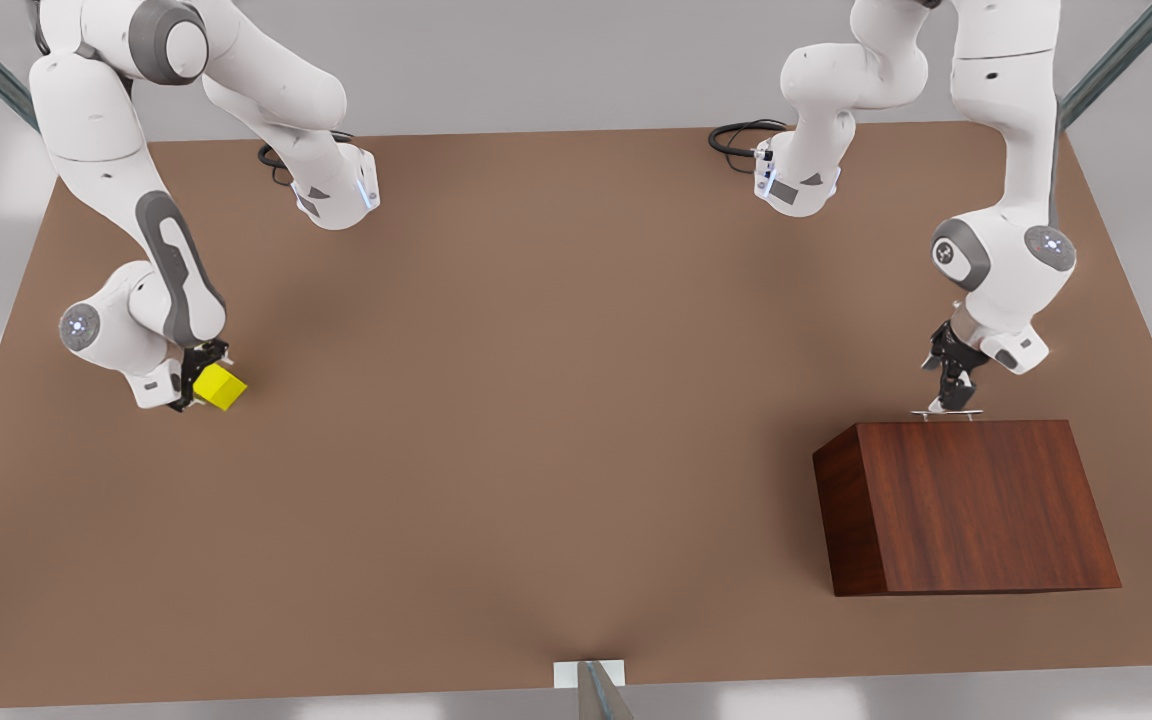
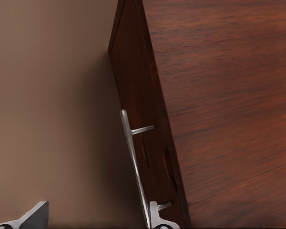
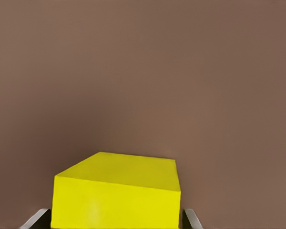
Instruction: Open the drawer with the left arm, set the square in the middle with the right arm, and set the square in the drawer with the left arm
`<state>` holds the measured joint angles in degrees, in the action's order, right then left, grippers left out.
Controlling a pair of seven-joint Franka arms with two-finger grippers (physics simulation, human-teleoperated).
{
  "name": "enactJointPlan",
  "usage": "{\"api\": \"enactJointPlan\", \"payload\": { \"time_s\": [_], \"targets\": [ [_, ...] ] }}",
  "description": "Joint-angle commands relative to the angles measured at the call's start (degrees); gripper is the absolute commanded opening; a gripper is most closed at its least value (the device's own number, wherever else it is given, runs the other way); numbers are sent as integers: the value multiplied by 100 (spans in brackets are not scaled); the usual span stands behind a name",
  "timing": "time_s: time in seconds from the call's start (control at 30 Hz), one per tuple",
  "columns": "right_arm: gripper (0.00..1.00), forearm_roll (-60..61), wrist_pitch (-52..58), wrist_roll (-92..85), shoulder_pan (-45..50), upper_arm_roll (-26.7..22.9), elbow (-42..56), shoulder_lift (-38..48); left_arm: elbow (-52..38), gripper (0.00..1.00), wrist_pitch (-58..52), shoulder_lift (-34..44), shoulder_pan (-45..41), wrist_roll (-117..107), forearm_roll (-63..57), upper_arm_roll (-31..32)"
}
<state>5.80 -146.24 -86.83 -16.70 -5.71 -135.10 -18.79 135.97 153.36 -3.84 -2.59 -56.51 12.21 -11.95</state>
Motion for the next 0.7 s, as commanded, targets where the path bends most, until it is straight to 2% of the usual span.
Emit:
{"api": "enactJointPlan", "payload": {
  "time_s": [0.0,0.1,0.13,0.17,0.2,0.57,0.6,0.67],
  "targets": [
    [98,0,-1,-1,0,0,-7,7,0,100,10,-11,127,0,45,0],
    [74,9,8,52,0,0,2,7,0,100,54,-55,136,0,124,-9],
    [74,9,17,61,0,9,10,25,0,100,107,-82,136,0,168,-9],
    [66,9,8,61,0,0,10,25,-9,100,124,-108,136,0,229,0],
    [63,9,17,70,0,0,10,25,0,100,195,-117,136,0,291,0],
    [60,-9,148,87,35,70,10,359,-9,100,406,-337,162,0,537,0],
    [60,9,184,166,88,219,19,411,-9,100,379,-328,162,0,546,-9],
    [60,18,166,1255,141,1001,72,447,-9,100,327,-310,162,-9,555,0]
  ]
}}
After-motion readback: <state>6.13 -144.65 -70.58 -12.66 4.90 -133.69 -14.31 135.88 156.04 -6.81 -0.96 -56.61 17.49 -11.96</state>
